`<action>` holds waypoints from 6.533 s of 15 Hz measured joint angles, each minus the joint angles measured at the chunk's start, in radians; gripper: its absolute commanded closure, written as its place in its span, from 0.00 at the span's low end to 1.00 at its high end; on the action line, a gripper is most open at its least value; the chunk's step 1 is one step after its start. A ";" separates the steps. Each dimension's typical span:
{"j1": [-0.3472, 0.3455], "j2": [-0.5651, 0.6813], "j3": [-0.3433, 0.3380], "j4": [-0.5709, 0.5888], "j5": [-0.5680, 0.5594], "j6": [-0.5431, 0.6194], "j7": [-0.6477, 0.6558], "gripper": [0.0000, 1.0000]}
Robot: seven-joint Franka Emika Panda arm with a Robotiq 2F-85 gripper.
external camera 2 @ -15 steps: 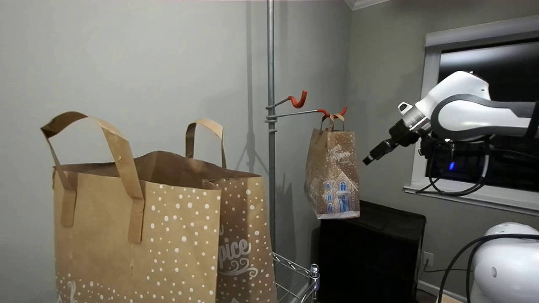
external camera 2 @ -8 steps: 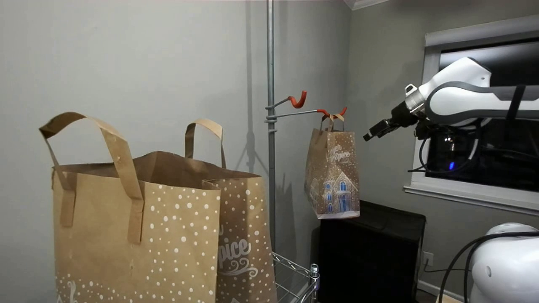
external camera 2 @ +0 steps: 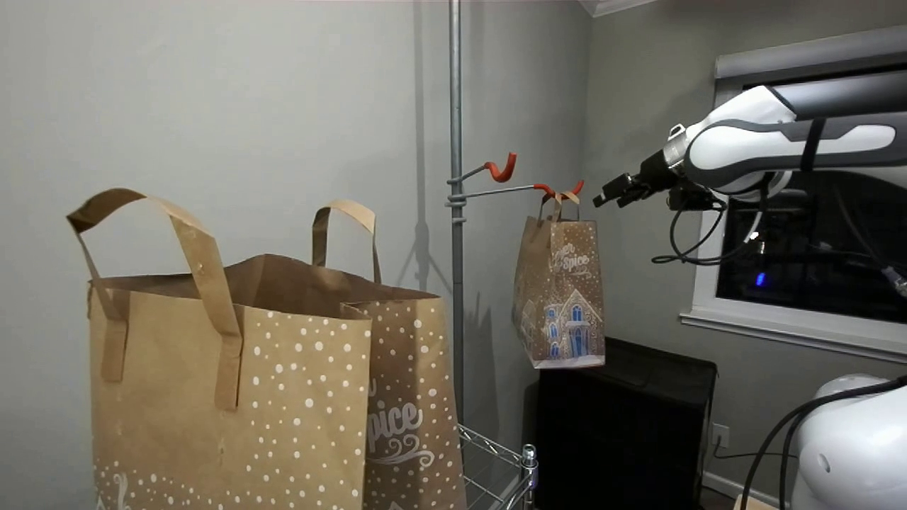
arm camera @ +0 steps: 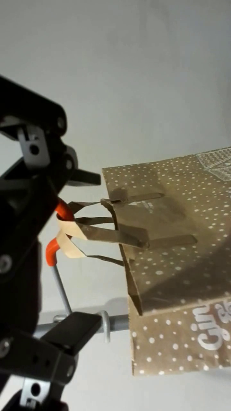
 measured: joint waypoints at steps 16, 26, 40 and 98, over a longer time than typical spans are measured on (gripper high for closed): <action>0.044 0.090 -0.029 0.042 0.054 0.033 0.057 0.00; -0.097 0.421 0.155 0.331 0.056 -0.006 0.422 0.00; -0.207 0.568 0.346 0.629 -0.130 -0.324 0.938 0.57; -0.224 0.519 0.323 0.643 -0.474 -0.407 1.028 0.99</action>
